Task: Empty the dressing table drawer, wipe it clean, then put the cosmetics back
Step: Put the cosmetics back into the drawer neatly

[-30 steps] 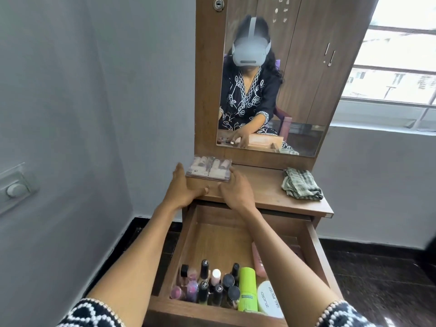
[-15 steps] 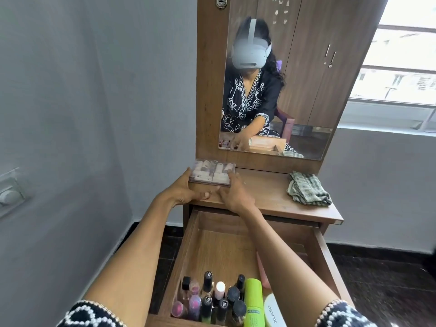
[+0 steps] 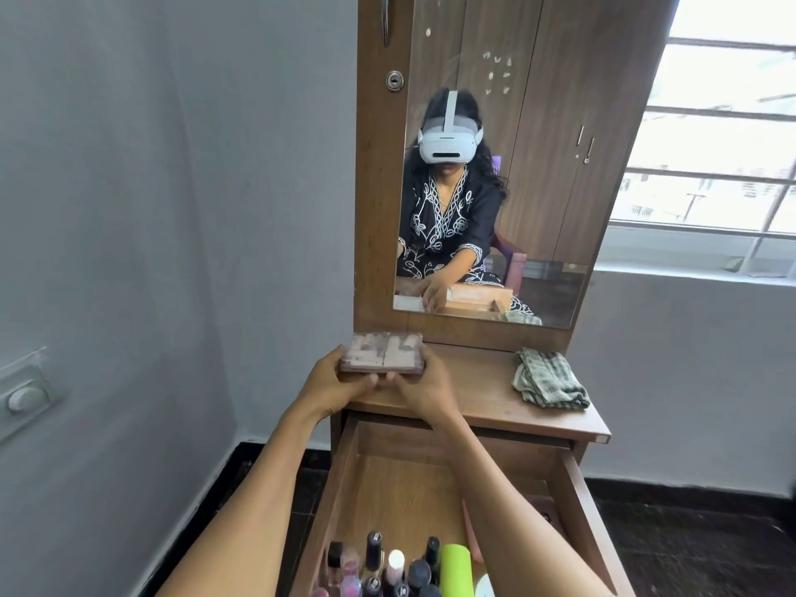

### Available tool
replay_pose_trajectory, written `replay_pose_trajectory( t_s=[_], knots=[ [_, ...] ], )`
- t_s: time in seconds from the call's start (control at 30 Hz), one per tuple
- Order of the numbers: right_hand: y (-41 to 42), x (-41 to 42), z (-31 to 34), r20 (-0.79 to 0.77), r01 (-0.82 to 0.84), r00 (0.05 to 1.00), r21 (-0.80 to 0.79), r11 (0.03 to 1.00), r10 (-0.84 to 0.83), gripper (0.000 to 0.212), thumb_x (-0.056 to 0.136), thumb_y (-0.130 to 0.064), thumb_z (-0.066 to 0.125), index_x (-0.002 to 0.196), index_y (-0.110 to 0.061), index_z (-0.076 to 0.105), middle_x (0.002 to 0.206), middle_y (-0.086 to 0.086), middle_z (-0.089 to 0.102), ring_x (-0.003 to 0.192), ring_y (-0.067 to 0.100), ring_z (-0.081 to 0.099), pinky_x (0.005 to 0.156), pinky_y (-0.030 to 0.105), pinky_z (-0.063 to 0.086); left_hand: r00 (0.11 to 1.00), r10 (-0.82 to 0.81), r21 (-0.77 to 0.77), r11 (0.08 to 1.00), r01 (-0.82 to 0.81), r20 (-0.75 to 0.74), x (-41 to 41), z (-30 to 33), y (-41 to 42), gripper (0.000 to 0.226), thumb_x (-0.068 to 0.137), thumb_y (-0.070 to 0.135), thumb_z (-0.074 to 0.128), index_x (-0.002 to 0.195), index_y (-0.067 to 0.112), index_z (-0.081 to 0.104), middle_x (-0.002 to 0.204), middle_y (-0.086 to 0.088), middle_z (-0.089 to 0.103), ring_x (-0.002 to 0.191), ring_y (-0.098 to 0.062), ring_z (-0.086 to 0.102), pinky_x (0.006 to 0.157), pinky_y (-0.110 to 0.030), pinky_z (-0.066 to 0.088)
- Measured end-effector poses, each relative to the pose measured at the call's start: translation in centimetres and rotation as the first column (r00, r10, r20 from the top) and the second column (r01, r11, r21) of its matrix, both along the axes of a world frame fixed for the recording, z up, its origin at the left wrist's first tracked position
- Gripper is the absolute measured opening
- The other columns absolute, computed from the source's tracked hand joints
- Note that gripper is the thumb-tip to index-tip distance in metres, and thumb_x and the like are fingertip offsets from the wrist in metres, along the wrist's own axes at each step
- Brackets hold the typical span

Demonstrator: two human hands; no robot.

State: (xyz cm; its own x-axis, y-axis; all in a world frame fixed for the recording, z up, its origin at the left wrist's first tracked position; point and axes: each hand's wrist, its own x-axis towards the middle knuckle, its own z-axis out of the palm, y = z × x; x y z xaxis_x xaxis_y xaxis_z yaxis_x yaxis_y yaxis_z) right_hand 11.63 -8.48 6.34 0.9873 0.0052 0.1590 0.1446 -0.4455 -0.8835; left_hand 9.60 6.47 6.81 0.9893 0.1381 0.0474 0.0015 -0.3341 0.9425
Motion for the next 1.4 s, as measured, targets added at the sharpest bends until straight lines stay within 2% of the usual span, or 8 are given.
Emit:
replay_pose_trajectory(
  t_s=[0.1,0.23,0.33,0.67,0.8,0.93,1.27,1.4],
  knots=[
    [0.2,-1.3,0.2,0.018,0.076,0.997,0.115,0.990,-0.078,0.062,0.084,-0.029,0.069,0.139,-0.011,0.043,0.135,0.001,0.054,0.124,0.016,0.050,0.093,0.016,0.035,0.962,0.236,-0.088,0.970,-0.225,0.137,-1.1,0.3,-1.0,0.059,0.085,0.027,0.065,0.136,0.004,0.043,0.137,-0.009,0.049,0.118,-0.016,0.051,0.093,-0.019,0.041],
    [0.1,-3.2,0.2,0.008,0.131,0.990,0.267,0.955,-0.138,0.061,0.086,-0.043,0.063,0.134,-0.007,0.049,0.133,0.005,0.056,0.120,0.016,0.053,0.100,0.024,0.040,0.871,0.443,-0.207,0.892,-0.403,0.212,-2.3,1.2,-1.9,0.037,0.087,0.021,0.063,0.121,0.007,0.060,0.124,-0.008,0.061,0.111,-0.018,0.057,0.092,-0.025,0.044],
    [-0.2,-4.7,0.3,0.015,0.167,0.983,0.345,0.923,-0.184,0.053,0.089,-0.040,0.060,0.127,-0.003,0.057,0.126,0.009,0.061,0.118,0.018,0.056,0.104,0.033,0.044,0.864,0.460,-0.308,0.868,-0.389,0.204,-3.7,2.3,-2.6,0.031,0.083,0.017,0.067,0.112,0.008,0.066,0.114,-0.004,0.067,0.097,-0.009,0.059,0.084,-0.020,0.045],
    [-4.5,-12.4,0.5,-0.070,0.198,0.980,0.481,0.854,-0.188,0.044,0.080,-0.024,0.074,0.118,-0.005,0.064,0.111,0.002,0.068,0.093,0.000,0.062,0.078,0.008,0.044,0.918,0.395,-0.579,0.757,-0.303,0.035,-11.5,2.6,-4.4,0.020,0.070,-0.002,0.073,0.085,0.012,0.071,0.085,-0.004,0.071,0.084,-0.014,0.067,0.081,-0.028,0.052],
    [-6.4,-14.8,-0.3,-0.160,0.243,0.969,0.470,0.849,-0.190,0.043,0.076,-0.016,0.077,0.115,-0.002,0.065,0.108,0.007,0.069,0.098,0.013,0.065,0.088,0.027,0.051,0.934,0.355,-0.537,0.782,-0.316,-0.033,-13.4,1.0,-5.1,0.022,0.065,-0.004,0.076,0.079,0.013,0.072,0.073,0.000,0.071,0.074,-0.010,0.067,0.069,-0.019,0.050],
    [-7.2,-15.2,-1.2,-0.226,0.286,0.953,0.449,0.847,-0.202,0.042,0.073,-0.011,0.079,0.112,-0.001,0.066,0.100,0.007,0.069,0.087,0.011,0.064,0.066,0.010,0.044,0.935,0.333,-0.460,0.816,-0.350,-0.119,-13.8,-0.1,-5.5,0.021,0.064,-0.004,0.075,0.068,0.016,0.070,0.077,0.000,0.069,0.082,-0.012,0.063,0.083,-0.031,0.051],
    [-6.9,-12.5,-4.1,-0.429,0.364,0.884,0.379,0.851,-0.187,0.042,0.066,-0.008,0.084,0.104,-0.001,0.068,0.087,0.010,0.067,0.066,0.013,0.056,0.062,0.023,0.045,0.913,0.339,-0.291,0.871,-0.396,-0.228,-11.6,-2.2,-5.5,0.022,0.063,-0.007,0.072,0.058,0.014,0.067,0.075,0.000,0.065,0.087,-0.024,0.061,0.087,-0.040,0.052],
    [-6.5,-11.2,-4.5,-0.461,0.393,0.860,0.327,0.860,-0.218,0.041,0.064,-0.009,0.085,0.102,-0.003,0.070,0.090,0.011,0.068,0.076,0.019,0.059,0.071,0.027,0.046,0.912,0.339,-0.198,0.901,-0.385,-0.231,-10.4,-3.1,-5.7,0.023,0.068,-0.007,0.067,0.052,0.009,0.063,0.069,-0.003,0.061,0.067,-0.019,0.055,0.065,-0.030,0.048]
  ],
)
